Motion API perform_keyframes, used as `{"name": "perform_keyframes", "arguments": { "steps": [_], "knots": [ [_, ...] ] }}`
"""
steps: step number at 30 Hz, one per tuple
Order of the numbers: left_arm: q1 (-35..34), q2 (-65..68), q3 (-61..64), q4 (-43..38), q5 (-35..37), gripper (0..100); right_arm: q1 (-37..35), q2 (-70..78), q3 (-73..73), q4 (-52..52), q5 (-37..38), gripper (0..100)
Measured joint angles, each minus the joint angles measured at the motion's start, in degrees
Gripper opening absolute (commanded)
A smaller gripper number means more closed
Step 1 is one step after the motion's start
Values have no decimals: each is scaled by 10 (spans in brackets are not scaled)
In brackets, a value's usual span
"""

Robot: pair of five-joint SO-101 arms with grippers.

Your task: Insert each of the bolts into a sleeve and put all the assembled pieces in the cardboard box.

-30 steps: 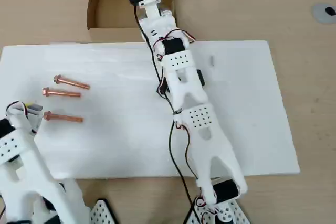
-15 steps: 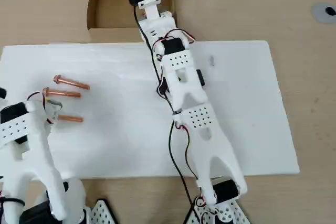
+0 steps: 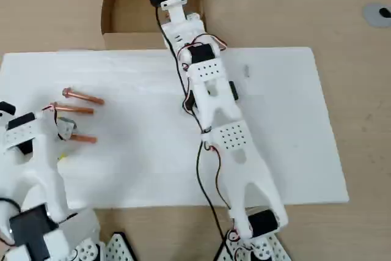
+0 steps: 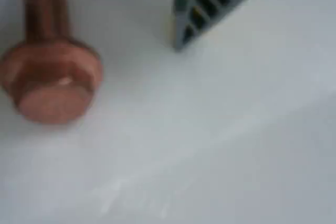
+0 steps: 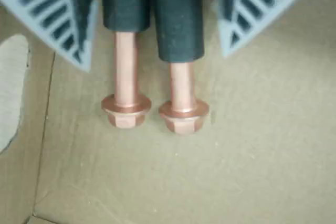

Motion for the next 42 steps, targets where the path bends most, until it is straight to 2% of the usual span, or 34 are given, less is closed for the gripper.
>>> {"name": "perform_keyframes", "arguments": {
  "steps": [6, 9, 12, 16, 22, 29, 33, 36, 42],
  "knots": [
    [0, 70, -77, 46, -3, 84, 0, -2, -4, 14, -1, 200],
    [6, 102, -124, 44, -33, 0, 0, -2, -5, 16, -1, 200],
    [11, 122, -153, 41, -60, 3, 0, -2, -5, 16, -1, 200],
    [11, 141, -190, 81, -69, 3, 0, -2, -5, 16, -1, 200],
    [4, 153, -279, 208, -92, 3, 0, -2, -5, 16, -1, 200],
    [4, 153, -460, 373, -112, 3, 0, -3, -6, 25, -1, 200],
    [4, 153, -566, 449, -147, 2, 0, -16, -15, 77, -1, 200],
    [4, 151, -615, 464, -198, 2, -1, -47, -14, 126, -12, 200],
    [12, 51, -612, 469, -290, 2, -2, -182, -13, 265, -125, 200]
  ]
}}
